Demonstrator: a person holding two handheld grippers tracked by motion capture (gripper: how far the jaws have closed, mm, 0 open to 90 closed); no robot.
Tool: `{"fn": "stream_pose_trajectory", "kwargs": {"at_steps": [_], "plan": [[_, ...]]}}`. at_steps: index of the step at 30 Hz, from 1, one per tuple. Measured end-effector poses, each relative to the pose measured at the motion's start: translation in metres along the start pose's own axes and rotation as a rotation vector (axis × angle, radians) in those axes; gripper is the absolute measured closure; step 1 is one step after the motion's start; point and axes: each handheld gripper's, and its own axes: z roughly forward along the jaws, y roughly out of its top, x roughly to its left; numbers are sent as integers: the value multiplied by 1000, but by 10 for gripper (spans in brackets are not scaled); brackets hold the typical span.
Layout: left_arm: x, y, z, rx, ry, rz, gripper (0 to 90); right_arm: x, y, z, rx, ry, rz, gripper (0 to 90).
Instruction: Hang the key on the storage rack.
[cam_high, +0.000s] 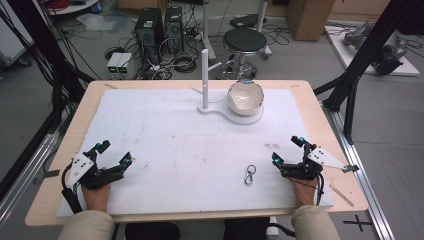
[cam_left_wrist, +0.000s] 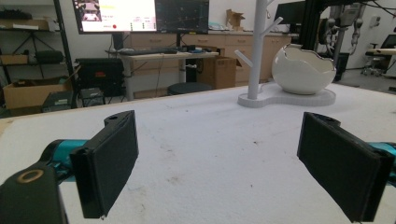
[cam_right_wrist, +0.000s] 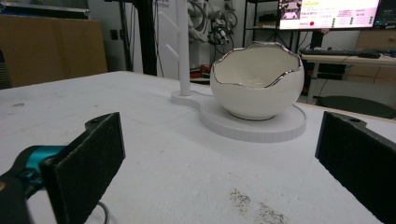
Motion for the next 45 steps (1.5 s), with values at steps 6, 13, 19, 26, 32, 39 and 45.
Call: {"fn": "stream_pose_trajectory", "kwargs": {"at_steps": [6, 13, 19, 26, 32, 39, 45], "plan": [[0, 0, 0, 3, 1, -1, 129, 0, 0, -1, -2, -7, 4, 4], [0, 0, 0, -3, 2, 4, 129, 1, 0, -1, -4, -10, 9, 5], [0, 0, 0, -4, 2, 3, 129, 1, 0, -1, -4, -13, 10, 5], [0, 0, 0, -3, 1, 3, 129, -1, 0, 0, -5, -23, 16, 5], [0, 0, 0, -8, 3, 2, 129, -1, 9, 2, 30, -22, -7, 4], [0, 0, -1, -6, -1, 1, 129, -2, 48, 8, 90, 58, -68, 5], [0, 0, -1, -6, 0, 6, 129, -2, 79, 21, 177, 173, -127, 5]]}}
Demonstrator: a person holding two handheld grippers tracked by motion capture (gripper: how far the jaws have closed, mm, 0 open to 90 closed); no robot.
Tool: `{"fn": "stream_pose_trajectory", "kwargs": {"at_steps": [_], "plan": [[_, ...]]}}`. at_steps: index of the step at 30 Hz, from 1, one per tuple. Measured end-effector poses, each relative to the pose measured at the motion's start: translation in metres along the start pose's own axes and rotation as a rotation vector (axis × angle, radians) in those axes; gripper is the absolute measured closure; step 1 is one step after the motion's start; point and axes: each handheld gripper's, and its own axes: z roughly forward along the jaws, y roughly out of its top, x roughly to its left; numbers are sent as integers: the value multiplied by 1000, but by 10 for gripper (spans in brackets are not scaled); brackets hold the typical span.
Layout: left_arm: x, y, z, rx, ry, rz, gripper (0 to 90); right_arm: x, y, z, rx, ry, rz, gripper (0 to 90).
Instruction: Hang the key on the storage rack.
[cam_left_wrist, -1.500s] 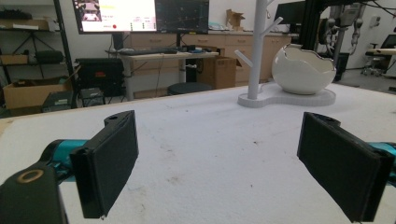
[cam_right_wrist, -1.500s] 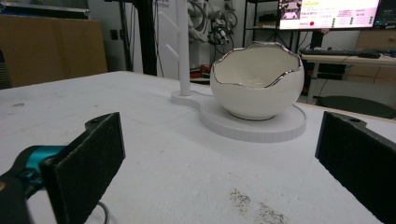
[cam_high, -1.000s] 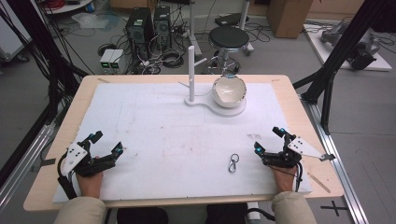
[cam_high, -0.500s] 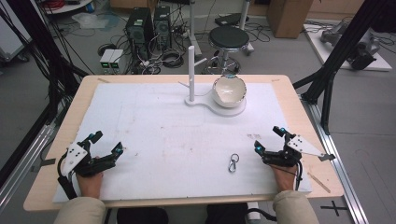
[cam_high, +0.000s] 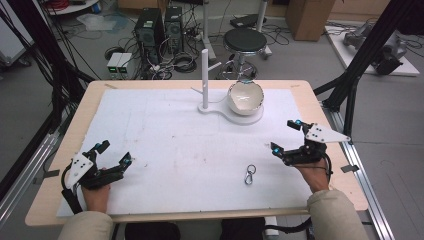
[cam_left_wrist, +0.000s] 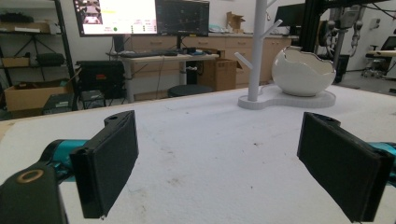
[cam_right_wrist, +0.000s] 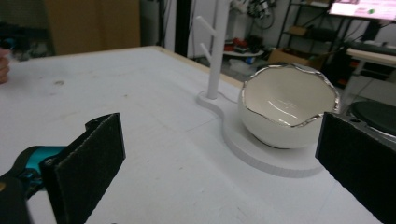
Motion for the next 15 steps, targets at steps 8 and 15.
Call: {"fn": "stream_pose_trajectory", "kwargs": {"at_steps": [8, 15], "plan": [[0, 0, 0, -1, 0, -2, 129, -2, 24, 21, 194, 135, -91, 5], [0, 0, 0, -3, -1, -3, 129, 2, 30, 42, 317, 222, -164, 5]]}}
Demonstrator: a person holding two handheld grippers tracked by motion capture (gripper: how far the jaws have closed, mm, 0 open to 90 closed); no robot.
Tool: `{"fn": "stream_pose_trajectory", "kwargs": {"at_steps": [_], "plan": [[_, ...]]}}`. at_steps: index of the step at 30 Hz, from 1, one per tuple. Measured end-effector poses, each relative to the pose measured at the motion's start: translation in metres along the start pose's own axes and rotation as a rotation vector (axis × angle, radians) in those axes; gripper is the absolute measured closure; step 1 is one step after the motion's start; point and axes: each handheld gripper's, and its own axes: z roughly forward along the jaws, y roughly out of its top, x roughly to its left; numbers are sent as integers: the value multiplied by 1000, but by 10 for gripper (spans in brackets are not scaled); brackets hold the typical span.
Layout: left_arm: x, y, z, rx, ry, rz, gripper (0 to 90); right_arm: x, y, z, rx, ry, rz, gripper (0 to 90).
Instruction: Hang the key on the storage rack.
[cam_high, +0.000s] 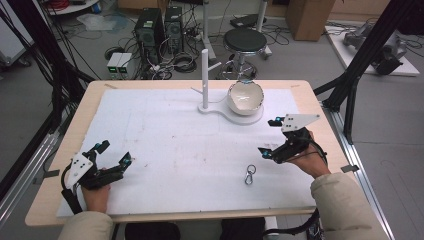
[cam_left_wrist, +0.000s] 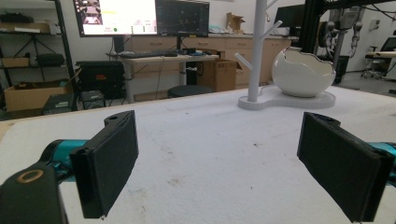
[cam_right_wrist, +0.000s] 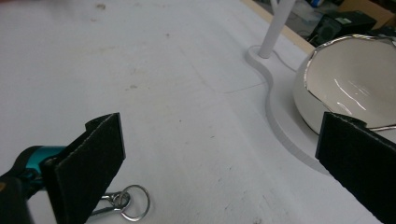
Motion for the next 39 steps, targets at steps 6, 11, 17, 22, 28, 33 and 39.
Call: {"fn": "stream_pose_trajectory", "kwargs": {"at_steps": [6, 11, 17, 22, 28, 33, 39], "plan": [[0, 0, 0, -4, 1, -6, 129, -1, 3, 14, 76, 56, -12, 5], [0, 0, 0, -3, 1, -5, 129, 0, 1, 29, 169, 142, -32, 5], [0, 0, 0, 1, -1, 1, 129, 0, -5, 44, 258, 208, -33, 5], [0, 0, 0, 1, -1, 2, 129, 3, -8, 53, 319, 258, -44, 5], [0, 0, 0, -1, 0, 2, 129, 8, -12, 63, 386, 338, -57, 6], [0, 0, 0, 0, 0, 2, 129, 10, -14, 68, 422, 360, -64, 17], [0, 0, 0, -2, 0, 1, 129, 12, -17, 73, 463, 410, -54, 56]]}}
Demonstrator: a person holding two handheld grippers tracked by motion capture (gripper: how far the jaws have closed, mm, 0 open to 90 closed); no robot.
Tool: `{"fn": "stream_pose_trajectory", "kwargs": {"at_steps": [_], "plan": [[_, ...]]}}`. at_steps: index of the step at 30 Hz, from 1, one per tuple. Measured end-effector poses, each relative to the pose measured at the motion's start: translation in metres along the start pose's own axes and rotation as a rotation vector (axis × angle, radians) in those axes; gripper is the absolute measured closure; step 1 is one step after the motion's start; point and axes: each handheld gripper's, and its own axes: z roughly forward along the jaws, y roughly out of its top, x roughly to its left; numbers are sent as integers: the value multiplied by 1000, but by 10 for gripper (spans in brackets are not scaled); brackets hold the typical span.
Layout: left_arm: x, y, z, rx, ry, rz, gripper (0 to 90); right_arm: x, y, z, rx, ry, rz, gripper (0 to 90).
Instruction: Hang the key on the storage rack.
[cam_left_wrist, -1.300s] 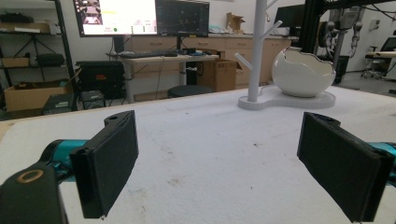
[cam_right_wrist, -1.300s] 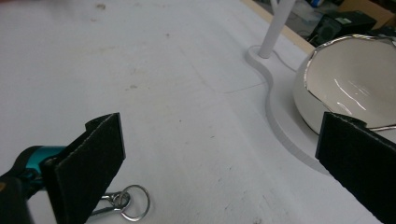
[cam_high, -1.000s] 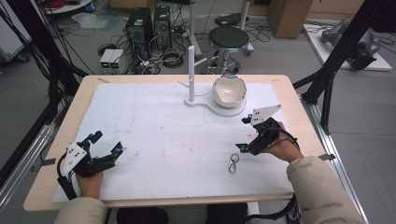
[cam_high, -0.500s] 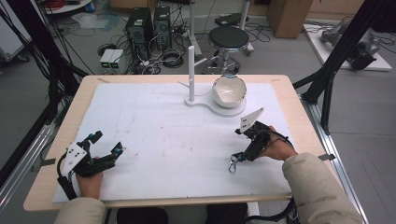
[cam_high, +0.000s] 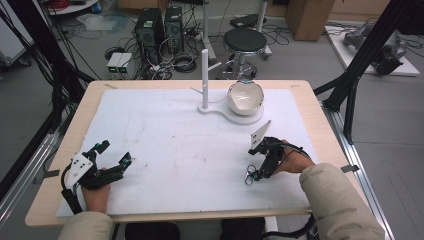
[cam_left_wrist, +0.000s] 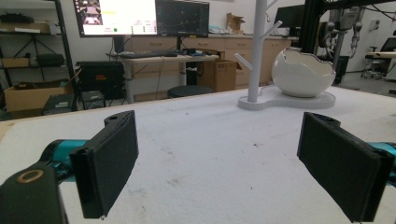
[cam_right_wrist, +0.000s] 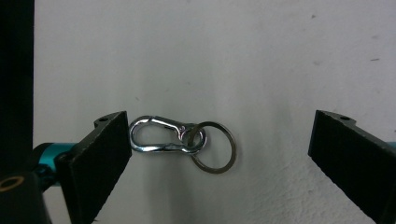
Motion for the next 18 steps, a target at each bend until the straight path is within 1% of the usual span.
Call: {"fn": "stream_pose_trajectory", "kwargs": {"at_steps": [1, 2, 3, 4, 5, 6, 7, 8, 9, 10, 12, 13, 14, 15, 16, 17, 18], "plan": [[0, 0, 0, 0, -1, 0, 129, 0, 0, 0, 0, 0, 0, 56], [0, 0, 0, 1, 1, 1, 129, -1, 0, 1, 5, 14, 13, 87], [0, 0, 0, 1, 0, 1, 129, -1, 0, 1, 5, 14, 13, 87], [0, 0, 0, 0, -1, 1, 129, -1, 0, 1, 12, 29, 26, 131], [0, 0, 0, 0, 1, 0, 129, -1, 0, 1, 20, 41, 25, 164], [0, 0, 0, -3, 0, -3, 129, -1, 0, 1, 26, 40, 17, 168], [0, 0, 0, -3, 1, -5, 129, -1, 0, 2, 29, 40, 19, 186], [0, 0, 0, -3, 0, -3, 129, -1, 0, 2, 35, 51, 26, 226], [0, 0, 0, -3, 1, -4, 129, -1, -1, 1, 43, 64, 18, 281], [0, 0, 0, -3, 0, -5, 129, -1, -1, 1, 43, 64, 18, 281], [0, 0, 0, -3, -1, -3, 129, -1, -1, 2, 51, 86, 7, 347], [0, 0, 0, -3, 0, -3, 129, -1, 0, 2, 57, 92, 2, 363], [0, 0, 0, -4, 0, -3, 129, 0, 0, 3, 67, 99, -7, 415], [0, 0, 0, -4, 0, -3, 129, 0, 0, 3, 67, 99, -7, 415], [0, 0, 0, -2, -1, -1, 129, 0, 0, 2, 79, 104, -2, 438], [0, 0, 0, -2, 0, 0, 129, -1, 0, 2, 72, 101, -13, 478], [0, 0, 0, -3, 0, -3, 129, -1, 0, 2, 72, 101, -13, 478]]}}
